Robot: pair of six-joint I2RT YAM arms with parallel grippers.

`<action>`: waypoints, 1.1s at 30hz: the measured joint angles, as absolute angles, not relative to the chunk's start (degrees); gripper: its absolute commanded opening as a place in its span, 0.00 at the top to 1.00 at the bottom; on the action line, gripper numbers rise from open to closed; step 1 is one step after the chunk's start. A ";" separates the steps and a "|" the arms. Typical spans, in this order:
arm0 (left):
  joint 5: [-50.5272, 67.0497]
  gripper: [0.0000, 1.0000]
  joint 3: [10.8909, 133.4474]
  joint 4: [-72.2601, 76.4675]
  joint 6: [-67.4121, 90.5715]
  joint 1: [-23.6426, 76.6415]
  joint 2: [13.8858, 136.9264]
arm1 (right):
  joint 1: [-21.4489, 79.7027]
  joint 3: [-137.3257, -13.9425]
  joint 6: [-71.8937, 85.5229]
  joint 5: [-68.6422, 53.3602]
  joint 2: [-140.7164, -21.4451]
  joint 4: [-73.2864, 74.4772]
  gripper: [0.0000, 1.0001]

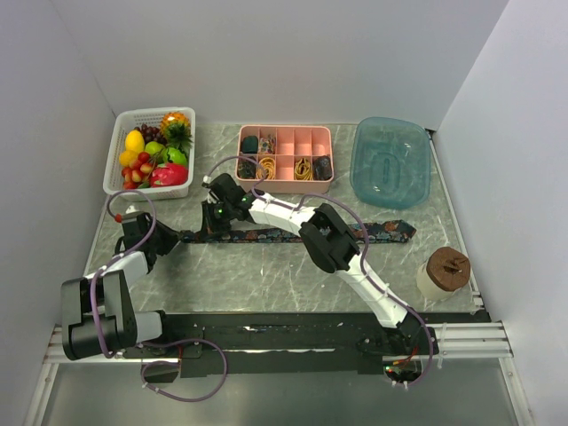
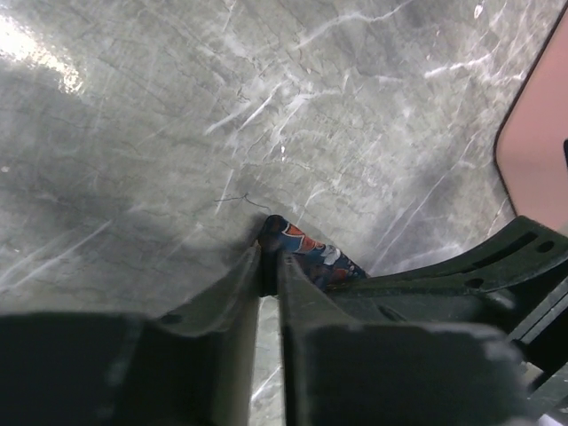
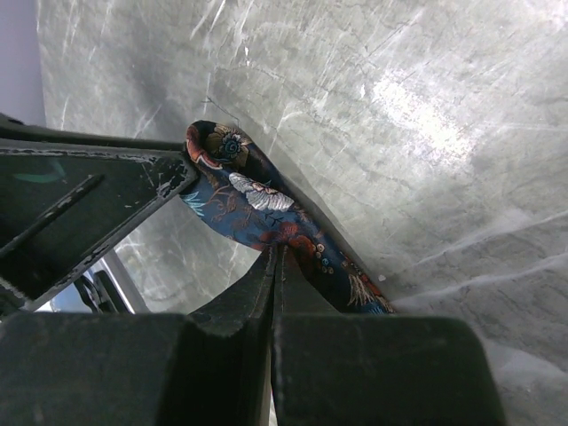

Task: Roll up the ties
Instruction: Roll the tie at the center of the board.

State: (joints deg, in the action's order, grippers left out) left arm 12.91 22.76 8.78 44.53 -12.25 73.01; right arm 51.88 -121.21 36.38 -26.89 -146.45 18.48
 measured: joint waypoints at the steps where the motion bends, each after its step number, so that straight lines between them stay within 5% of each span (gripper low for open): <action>1: 12.73 0.91 22.76 8.75 44.45 -12.12 73.01 | 51.88 -121.21 36.42 -26.92 -146.45 18.46 1.00; 4: 12.56 0.99 22.87 8.78 44.21 -11.84 73.01 | 51.88 -121.21 36.60 -26.89 -146.52 18.37 1.00; 33: 8.67 0.99 27.42 3.62 39.97 -0.23 67.40 | 51.88 -122.67 37.30 -27.20 -147.68 17.19 1.00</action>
State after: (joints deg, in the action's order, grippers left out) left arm 8.67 27.42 3.62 39.97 -0.23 67.40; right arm 51.88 -122.67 37.30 -27.20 -147.68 17.19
